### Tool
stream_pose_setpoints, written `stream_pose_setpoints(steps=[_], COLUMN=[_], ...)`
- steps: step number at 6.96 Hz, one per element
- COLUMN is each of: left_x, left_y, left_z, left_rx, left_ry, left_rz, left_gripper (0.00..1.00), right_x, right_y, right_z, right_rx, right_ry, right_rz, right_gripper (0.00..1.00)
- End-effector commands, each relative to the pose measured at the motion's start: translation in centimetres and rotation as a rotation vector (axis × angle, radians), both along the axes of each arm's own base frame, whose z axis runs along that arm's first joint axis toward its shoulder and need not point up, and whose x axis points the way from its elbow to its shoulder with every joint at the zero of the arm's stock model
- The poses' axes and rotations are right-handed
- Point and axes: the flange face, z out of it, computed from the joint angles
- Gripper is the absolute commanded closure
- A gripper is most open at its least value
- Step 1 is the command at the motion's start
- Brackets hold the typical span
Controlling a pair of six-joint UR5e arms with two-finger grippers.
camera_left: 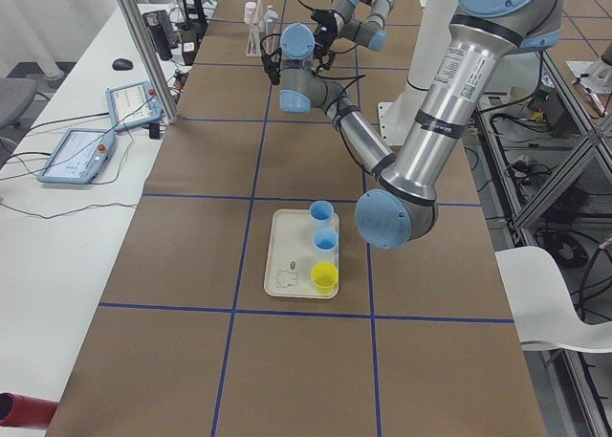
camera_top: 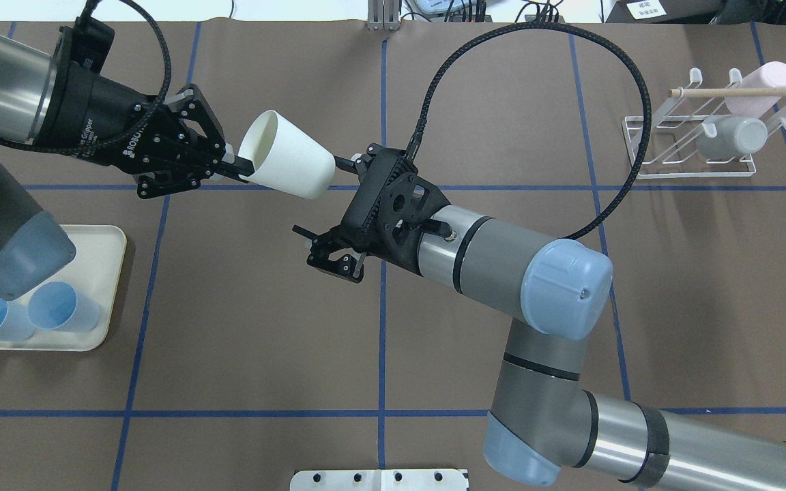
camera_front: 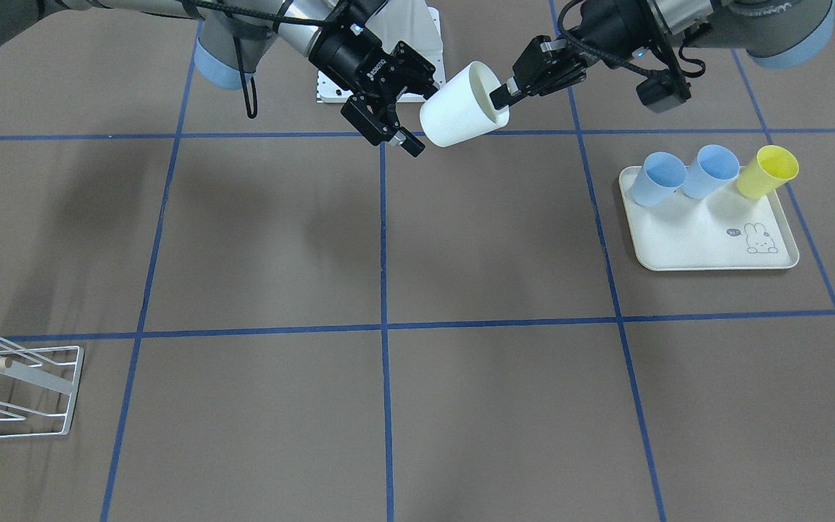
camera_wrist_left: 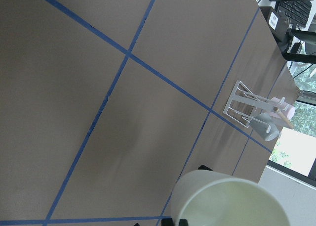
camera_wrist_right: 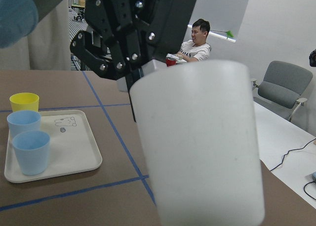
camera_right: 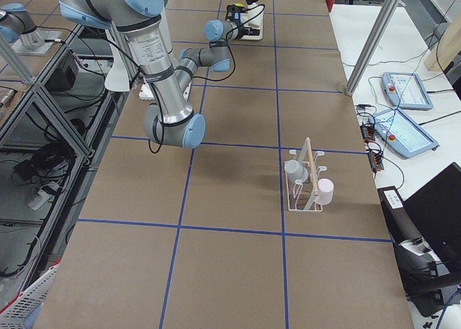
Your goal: Transfer IKEA cup to right arm and place on rack
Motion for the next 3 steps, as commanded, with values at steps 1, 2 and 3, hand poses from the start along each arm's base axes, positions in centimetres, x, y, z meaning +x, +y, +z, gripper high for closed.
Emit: stream_pose_setpoints(steps=[1,2,3], left_x=[-0.04,-0.17,-0.21], left_y=[0.24,0.46,0.87], left_z=[0.13,-0.06,0.12], left_rx=[0.007,0.012,0.012], left_ry=[0.0,0.002,0.0], left_rz=[0.01,0.015,0.05], left_gripper=[1.0,1.0,1.0], right_x=[0.04,0.06,0.1], right_y=[-0.22,-0.19,-0.27], right_z=[-0.04,-0.06,-0.05], right_rx=[0.03,0.061,0.063], right_ry=[0.019,0.035,0.038], right_rz=[0.012,0.019,0.021], right_gripper=[0.01,0.01,0.01])
